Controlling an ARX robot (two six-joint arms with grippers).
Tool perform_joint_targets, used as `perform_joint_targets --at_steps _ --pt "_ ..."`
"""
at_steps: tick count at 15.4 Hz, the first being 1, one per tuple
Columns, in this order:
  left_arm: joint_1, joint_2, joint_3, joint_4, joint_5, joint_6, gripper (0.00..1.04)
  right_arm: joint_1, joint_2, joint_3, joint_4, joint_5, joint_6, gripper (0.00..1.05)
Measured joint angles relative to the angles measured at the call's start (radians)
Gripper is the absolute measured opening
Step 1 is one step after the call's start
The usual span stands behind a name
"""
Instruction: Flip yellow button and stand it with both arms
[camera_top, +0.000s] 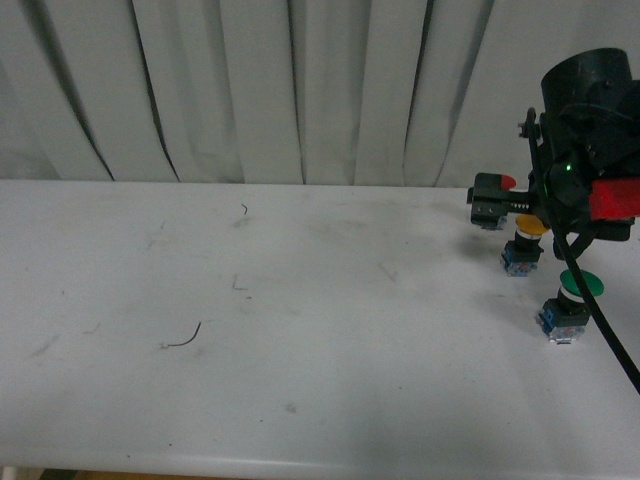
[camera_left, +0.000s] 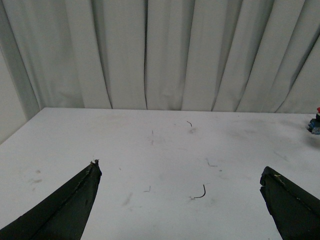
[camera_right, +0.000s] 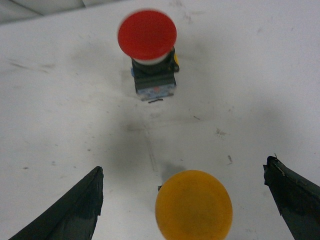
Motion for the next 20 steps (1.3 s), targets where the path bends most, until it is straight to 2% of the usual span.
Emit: perform_joint_targets --at_steps 3,6,7,9,11,12,14,18,20 --pt "0.000 0.000 0.000 0.000 0.000 0.000 0.98 -0.011 -0.175 -0.123 0.095 -0.051 -0.005 0.98" --pt "0.000 0.000 0.000 0.000 0.000 0.000 0.98 -0.051 -0.377 -0.314 0.279 -0.105 -0.071 0.98" --pt "0.000 0.000 0.000 0.000 0.000 0.000 0.98 -0.102 -0.697 -0.569 0.459 -0.195 -0.119 0.98" --pt "0.000 0.000 0.000 0.000 0.000 0.000 0.98 -0.105 -0.965 -0.741 0.499 -0.289 -0.137 0.98" --pt "0.000 0.000 0.000 0.000 0.000 0.000 0.98 -0.105 -1.186 -0.870 0.473 -0.377 -0.129 0.98" --pt "0.000 0.000 0.000 0.000 0.000 0.000 0.98 -0.105 -1.299 -0.909 0.359 -0.312 -0.153 0.90" --pt "0.000 0.000 0.000 0.000 0.000 0.000 0.98 -0.107 -1.440 -1.016 0.351 -0.216 -0.196 0.74" --pt "0.000 0.000 0.000 0.000 0.000 0.000 0.98 -0.111 -1.554 -1.271 0.431 -0.206 -0.227 0.28" --pt "0.000 0.000 0.000 0.000 0.000 0.000 0.98 -0.111 -1.614 -1.334 0.464 -0.206 -0.230 0.08"
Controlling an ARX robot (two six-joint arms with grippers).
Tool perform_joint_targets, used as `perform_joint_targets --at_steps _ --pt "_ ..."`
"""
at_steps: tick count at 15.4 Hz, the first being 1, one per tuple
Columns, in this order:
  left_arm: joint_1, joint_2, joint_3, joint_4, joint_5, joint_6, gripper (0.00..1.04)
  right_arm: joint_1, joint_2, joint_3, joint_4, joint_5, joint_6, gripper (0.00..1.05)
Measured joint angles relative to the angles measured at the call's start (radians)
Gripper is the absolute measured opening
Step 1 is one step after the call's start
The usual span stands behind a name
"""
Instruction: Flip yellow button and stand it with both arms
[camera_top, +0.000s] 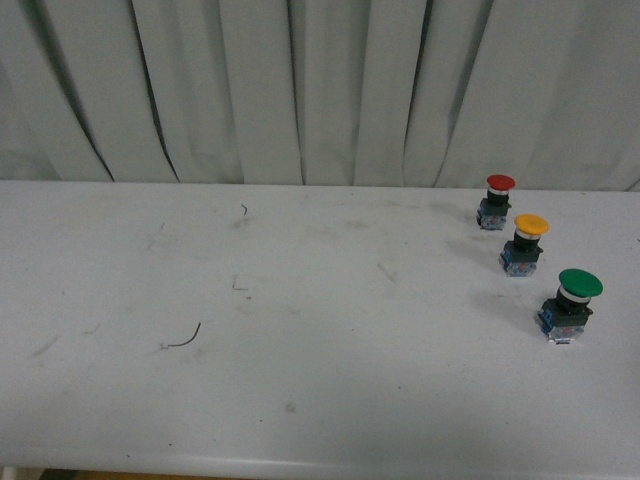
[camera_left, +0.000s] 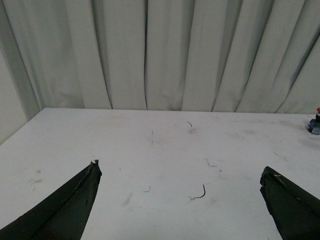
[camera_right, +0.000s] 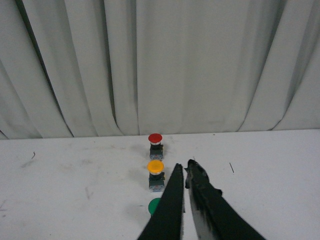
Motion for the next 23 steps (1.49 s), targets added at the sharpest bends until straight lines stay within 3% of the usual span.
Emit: perform_joint_targets --at_steps 2,10,23 --pt "0.000 0.000 0.000 0.000 0.000 0.000 0.98 0.000 -0.053 -0.052 0.011 0.000 -0.003 0.02" --pt "0.000 0.000 0.000 0.000 0.000 0.000 0.98 0.000 -0.274 -0.226 -0.056 0.000 -0.004 0.02" --pt "0.000 0.000 0.000 0.000 0.000 0.000 0.98 0.000 -0.564 -0.298 -0.256 0.000 -0.004 0.02"
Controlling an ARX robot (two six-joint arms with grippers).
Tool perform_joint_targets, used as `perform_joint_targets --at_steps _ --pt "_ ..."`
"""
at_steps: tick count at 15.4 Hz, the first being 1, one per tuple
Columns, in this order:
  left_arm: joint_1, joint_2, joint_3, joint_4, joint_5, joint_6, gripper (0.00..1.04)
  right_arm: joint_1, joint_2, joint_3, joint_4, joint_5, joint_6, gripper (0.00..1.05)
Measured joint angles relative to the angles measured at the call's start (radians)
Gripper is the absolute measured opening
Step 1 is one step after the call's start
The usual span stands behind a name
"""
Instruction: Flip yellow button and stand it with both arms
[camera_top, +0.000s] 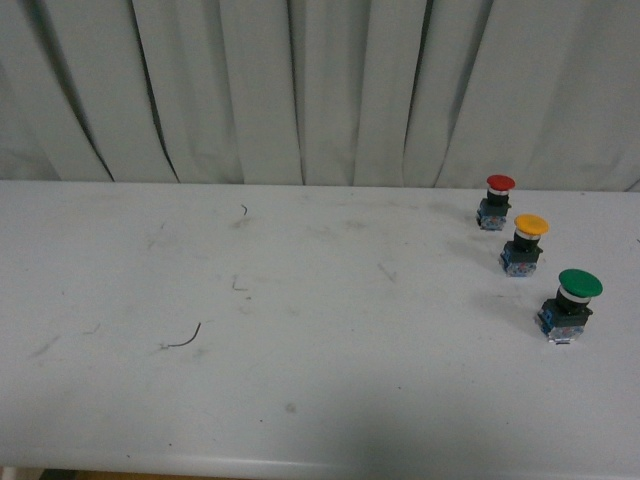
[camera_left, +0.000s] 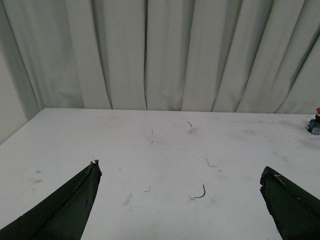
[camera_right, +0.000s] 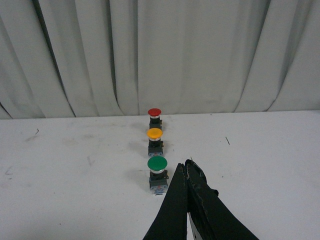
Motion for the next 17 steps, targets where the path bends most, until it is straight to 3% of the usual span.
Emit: perform_joint_targets --at_steps 2,3,7,8,13,15,17 --pt "0.000 0.000 0.000 0.000 0.000 0.000 0.98 0.000 -0.059 0.002 -0.081 0.000 0.000 0.02" --pt "0.000 0.000 0.000 0.000 -0.001 0.000 0.98 0.000 -0.164 0.000 -0.201 0.000 0.000 0.02" --pt "0.000 0.000 0.000 0.000 0.000 0.000 0.98 0.000 -0.186 0.000 -0.195 0.000 0.000 0.02" --pt "0.000 0.000 0.000 0.000 0.000 0.000 0.98 0.000 -0.186 0.000 -0.195 0.000 -0.001 0.07" --pt "0.000 0.000 0.000 0.000 0.000 0.000 0.98 0.000 -0.186 0.000 -0.195 0.000 -0.001 0.68" --pt "0.000 0.000 0.000 0.000 0.000 0.000 0.98 0.000 -0.186 0.000 -0.195 0.000 -0.001 0.97" --pt "0.000 0.000 0.000 0.000 0.000 0.000 0.98 0.000 -0.186 0.000 -0.195 0.000 0.000 0.98"
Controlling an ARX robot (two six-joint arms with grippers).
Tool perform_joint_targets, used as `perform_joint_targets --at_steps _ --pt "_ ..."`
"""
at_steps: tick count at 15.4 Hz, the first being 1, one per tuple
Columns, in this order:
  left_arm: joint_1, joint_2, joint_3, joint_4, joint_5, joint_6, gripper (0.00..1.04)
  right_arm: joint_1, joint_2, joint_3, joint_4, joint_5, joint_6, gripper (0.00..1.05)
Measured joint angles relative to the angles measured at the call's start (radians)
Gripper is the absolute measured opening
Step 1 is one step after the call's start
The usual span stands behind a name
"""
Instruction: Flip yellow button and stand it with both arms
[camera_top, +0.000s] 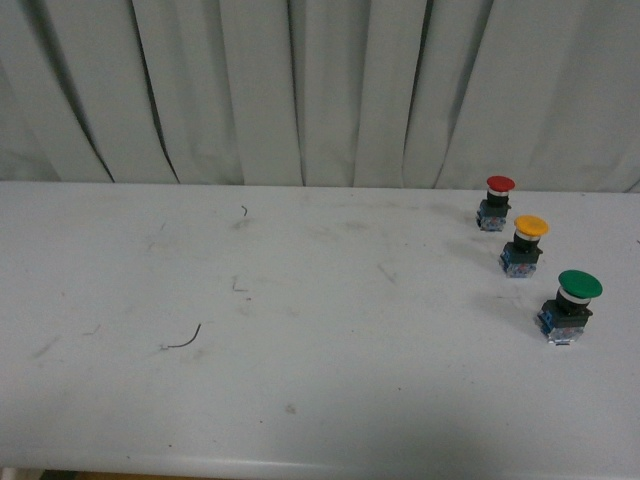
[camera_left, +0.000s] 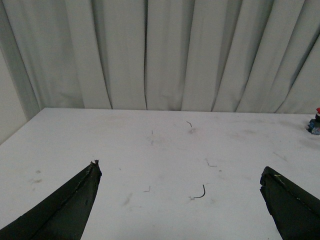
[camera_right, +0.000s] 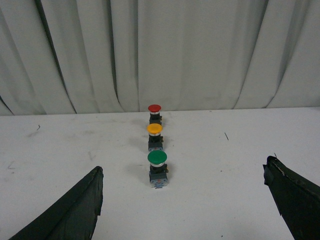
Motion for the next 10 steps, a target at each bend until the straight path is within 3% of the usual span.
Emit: perform_joint_targets --at_steps 10 --pt "0.000 0.000 0.000 0.000 0.000 0.000 0.98 0.000 0.000 0.000 0.000 0.000 0.000 0.98"
